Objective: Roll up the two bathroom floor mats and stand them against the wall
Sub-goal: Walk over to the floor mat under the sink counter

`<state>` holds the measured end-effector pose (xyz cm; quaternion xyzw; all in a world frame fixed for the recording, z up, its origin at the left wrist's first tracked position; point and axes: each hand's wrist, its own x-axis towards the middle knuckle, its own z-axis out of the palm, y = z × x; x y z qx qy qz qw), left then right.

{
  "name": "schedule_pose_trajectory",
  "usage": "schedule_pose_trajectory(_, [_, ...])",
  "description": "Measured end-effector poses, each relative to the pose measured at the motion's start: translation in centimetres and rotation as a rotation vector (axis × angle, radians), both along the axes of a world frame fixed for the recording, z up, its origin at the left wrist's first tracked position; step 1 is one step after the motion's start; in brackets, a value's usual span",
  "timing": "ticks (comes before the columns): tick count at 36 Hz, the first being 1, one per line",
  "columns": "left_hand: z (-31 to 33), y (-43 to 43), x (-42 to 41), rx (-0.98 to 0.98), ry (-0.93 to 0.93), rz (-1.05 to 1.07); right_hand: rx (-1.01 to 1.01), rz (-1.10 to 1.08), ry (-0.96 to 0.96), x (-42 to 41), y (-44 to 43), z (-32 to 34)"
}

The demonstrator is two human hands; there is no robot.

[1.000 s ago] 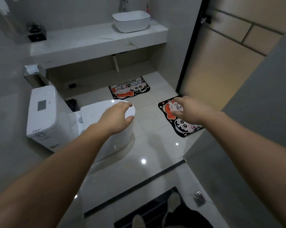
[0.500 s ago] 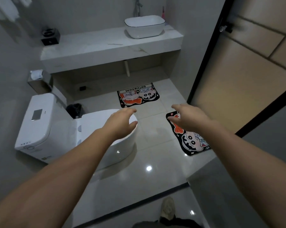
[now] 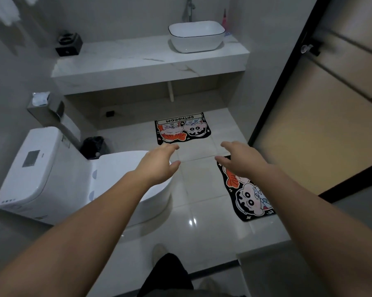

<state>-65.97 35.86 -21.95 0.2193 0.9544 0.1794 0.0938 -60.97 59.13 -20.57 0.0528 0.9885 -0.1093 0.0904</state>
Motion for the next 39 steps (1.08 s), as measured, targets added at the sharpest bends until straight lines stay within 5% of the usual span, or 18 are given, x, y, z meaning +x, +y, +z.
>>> schedule_pose_trajectory(20, [-4.4, 3.0, -23.9, 0.014, -0.041, -0.124, 0.037, -0.074, -0.031, -21.6, 2.7, -1.9])
schedule_pose_trajectory(39, [-7.4, 9.9, -38.5, 0.004, -0.089, -0.067, 0.03, -0.041, -0.046, -37.8, 11.6, -5.5])
